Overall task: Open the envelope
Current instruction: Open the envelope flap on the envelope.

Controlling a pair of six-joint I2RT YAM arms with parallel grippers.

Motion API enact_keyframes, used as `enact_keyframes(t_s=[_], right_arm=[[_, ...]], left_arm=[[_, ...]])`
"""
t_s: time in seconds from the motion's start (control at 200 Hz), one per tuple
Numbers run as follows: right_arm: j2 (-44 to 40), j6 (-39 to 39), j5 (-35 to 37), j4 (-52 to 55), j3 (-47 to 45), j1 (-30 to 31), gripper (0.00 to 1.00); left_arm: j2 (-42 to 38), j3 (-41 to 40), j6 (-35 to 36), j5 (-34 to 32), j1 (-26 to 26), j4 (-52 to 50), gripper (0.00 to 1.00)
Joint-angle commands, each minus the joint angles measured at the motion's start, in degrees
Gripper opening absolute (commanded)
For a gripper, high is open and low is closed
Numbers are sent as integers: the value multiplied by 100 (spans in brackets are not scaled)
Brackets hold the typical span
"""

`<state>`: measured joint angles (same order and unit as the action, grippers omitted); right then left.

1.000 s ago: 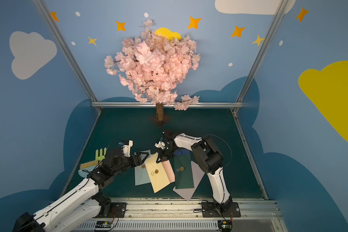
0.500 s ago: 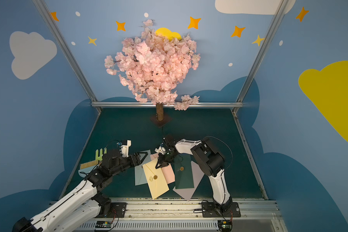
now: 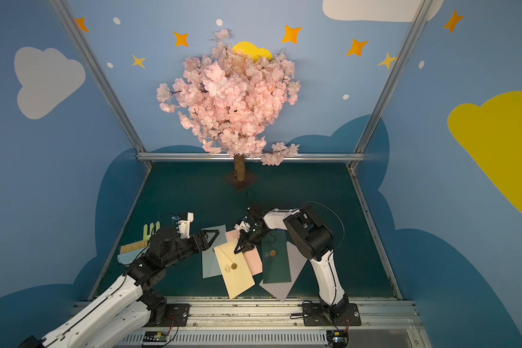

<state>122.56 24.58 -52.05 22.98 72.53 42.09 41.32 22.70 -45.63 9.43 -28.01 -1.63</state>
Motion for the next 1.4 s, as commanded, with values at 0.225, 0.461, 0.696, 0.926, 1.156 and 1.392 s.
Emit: enact_keyframes(t_s=[0.225,0.461,0.696,0.926,1.156,1.392], right_arm=[[-774,-46,310,1,-22,113,0],[-1282,-105,340,356,278,19,0],[-1254,-293,394,596,-94,-199,0],[-1082,-214,461,292,-599,-166,0],[-547,-294,718,485,-677,-183,0],[-28,-362,853,555,-723,-253,0]], left_arm=[[-69,-36,27,59,42,-118,80],[-122,1,53,111,50,-146,81],[-111,-17,54,91,50,-154,81],[-75,-27,53,90,64,-152,81],[-107,-19,49,50,86,-206,81],[-150,-10,49,41,94,-259,81]])
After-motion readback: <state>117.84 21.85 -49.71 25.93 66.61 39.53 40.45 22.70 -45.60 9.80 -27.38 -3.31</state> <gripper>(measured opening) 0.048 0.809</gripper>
